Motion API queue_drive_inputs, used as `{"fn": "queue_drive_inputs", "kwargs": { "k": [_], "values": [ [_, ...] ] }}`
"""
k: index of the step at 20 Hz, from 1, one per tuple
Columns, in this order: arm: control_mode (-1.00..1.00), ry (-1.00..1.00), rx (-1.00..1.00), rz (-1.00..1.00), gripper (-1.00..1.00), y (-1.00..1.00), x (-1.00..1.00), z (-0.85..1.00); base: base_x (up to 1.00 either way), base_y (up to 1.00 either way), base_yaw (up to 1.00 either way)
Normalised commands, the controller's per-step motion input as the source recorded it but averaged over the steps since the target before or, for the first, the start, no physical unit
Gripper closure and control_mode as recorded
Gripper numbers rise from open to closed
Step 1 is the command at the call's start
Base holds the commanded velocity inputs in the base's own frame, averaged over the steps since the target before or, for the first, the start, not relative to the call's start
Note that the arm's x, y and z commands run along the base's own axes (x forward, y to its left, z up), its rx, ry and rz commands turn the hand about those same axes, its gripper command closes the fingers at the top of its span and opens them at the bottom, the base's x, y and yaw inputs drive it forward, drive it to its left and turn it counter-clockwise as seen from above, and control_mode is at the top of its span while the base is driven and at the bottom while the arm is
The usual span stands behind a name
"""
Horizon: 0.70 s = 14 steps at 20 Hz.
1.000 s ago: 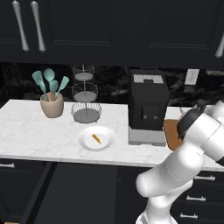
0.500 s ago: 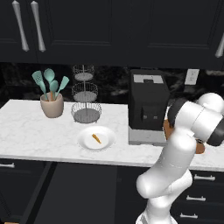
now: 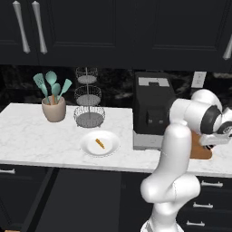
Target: Pick up the knife from the drawer and place it on the cutting board. Then place the meat from the plate to the cutting board.
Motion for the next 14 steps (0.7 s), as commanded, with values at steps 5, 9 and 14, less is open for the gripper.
{"fn": "queue_drive_inputs", "kwargs": {
  "k": [5,9,14],
  "values": [
    [-1.00,-0.10,-0.02,0.04,-1.00,0.25,-0.03,-0.03,0.00,0.00,0.00],
    [-1.00,-0.31,-0.12,0.05,-1.00,0.52,-0.38,0.00,0.00,0.00,0.00],
    [-1.00,-0.36,-0.17,0.00,-1.00,0.55,-0.54,0.00,0.00,0.00,0.00]
  ]
}}
